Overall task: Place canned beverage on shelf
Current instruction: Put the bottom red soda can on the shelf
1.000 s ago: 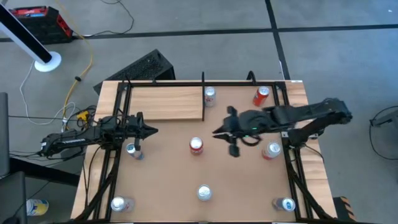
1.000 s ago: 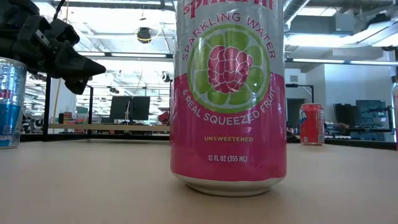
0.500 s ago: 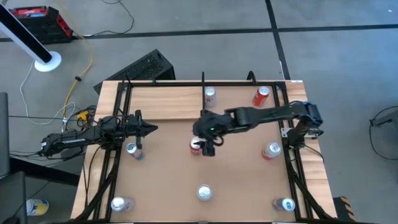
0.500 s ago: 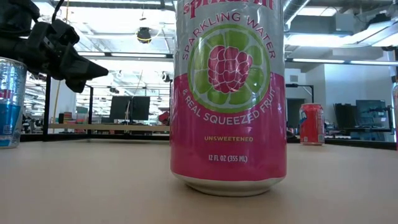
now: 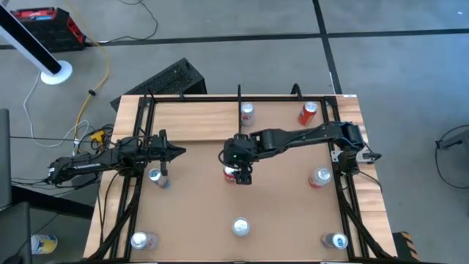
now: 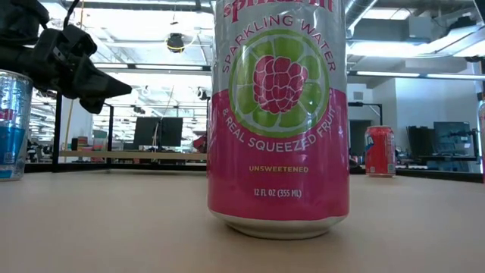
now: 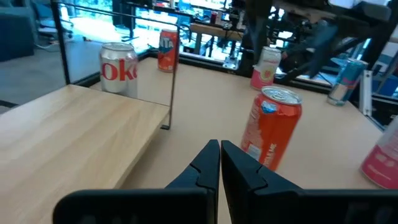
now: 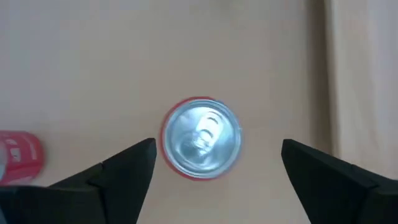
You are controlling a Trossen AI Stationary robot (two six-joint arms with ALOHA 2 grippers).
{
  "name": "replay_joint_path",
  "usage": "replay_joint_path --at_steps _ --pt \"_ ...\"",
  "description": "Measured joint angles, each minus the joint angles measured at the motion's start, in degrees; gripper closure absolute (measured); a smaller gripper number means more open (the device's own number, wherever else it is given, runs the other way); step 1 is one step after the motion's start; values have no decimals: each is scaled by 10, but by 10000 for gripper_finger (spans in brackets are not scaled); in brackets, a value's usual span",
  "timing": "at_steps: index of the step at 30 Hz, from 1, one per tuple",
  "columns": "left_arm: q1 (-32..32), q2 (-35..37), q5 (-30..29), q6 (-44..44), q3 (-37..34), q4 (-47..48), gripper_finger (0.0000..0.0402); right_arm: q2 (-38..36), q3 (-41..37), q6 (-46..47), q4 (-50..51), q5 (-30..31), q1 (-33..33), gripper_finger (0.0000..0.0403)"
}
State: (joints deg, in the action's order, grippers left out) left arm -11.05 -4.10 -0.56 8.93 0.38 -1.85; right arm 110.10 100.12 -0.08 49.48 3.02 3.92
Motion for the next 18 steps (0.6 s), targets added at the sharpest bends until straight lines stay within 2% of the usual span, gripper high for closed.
replay_joint_path --at_steps 4,18 --pt "0 0 -18 -3 0 0 402 8 -1 0 -3 -17 0 30" --pt "0 0 -21 -3 0 -1 402 9 -1 2 -20 -16 2 30"
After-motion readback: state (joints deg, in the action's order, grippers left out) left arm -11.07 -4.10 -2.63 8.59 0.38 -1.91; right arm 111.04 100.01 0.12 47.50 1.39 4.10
